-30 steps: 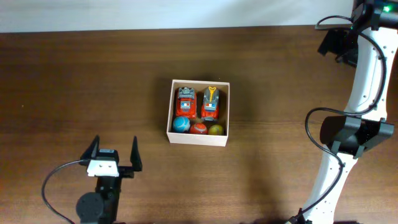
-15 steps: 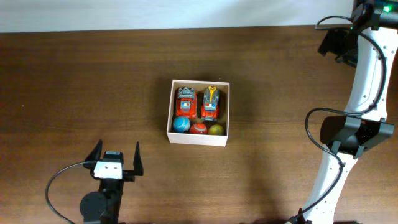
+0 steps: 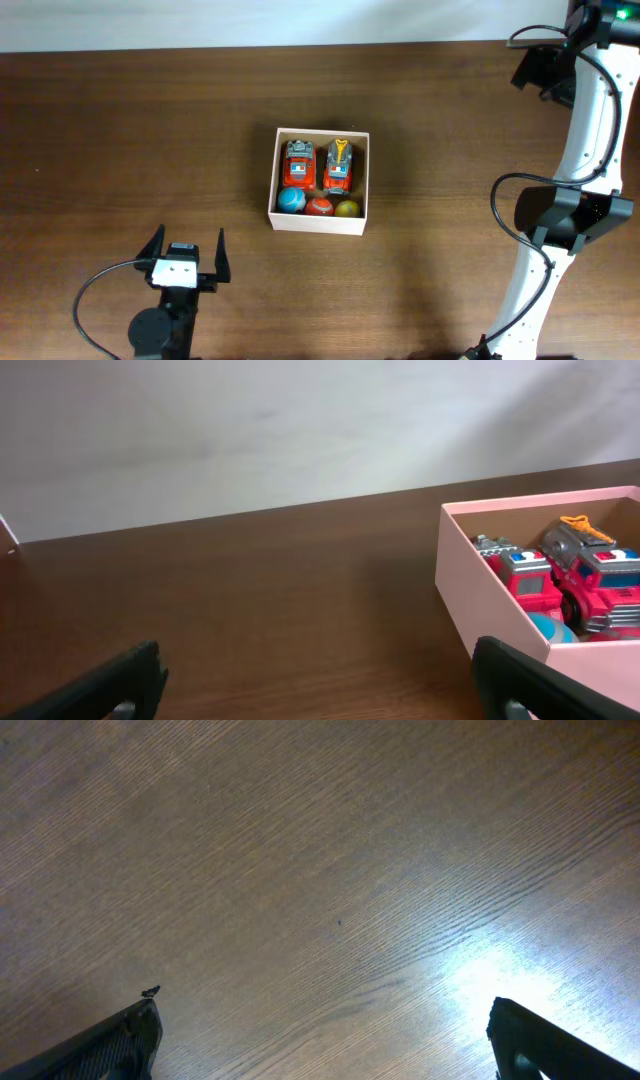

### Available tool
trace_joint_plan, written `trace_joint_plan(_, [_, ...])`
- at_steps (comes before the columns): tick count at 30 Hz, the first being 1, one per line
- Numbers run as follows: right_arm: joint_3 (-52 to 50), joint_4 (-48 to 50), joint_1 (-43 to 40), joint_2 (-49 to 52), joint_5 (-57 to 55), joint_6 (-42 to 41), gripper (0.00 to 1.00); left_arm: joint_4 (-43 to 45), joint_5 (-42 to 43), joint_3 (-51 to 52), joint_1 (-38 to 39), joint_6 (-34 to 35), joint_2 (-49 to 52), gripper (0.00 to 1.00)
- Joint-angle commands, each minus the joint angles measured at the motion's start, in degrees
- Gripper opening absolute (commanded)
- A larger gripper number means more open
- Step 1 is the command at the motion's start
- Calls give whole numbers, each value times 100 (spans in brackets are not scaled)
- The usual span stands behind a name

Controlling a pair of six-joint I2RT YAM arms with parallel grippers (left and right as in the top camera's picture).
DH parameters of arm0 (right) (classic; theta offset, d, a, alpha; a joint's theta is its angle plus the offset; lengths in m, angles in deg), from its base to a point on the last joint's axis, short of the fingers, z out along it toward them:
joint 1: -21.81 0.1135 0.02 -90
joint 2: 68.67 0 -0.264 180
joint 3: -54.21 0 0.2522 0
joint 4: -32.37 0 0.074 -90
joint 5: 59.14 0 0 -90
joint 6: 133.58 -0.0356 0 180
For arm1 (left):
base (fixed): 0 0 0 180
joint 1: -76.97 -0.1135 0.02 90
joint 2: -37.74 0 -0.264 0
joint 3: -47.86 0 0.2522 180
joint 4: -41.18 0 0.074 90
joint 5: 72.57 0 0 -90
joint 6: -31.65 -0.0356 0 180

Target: Pack container

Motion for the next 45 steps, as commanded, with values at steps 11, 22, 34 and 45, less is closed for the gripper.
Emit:
trace_joint_plan(11, [98, -33, -15, -210, -11, -46, 99, -4, -42, 39, -13, -94, -55, 99])
trace_joint_plan(22, [98, -31, 98, -393, -11, -46, 99, -7, -42, 39, -11, -94, -55, 99])
trace_joint_plan(34, [98, -33, 870, -2518, -11, -46, 99, -4, -42, 39, -13, -94, -55, 99])
trace_joint_plan(45, [13, -31, 1283, -4179, -20, -42, 99, -7, -42, 39, -13, -94, -55, 99])
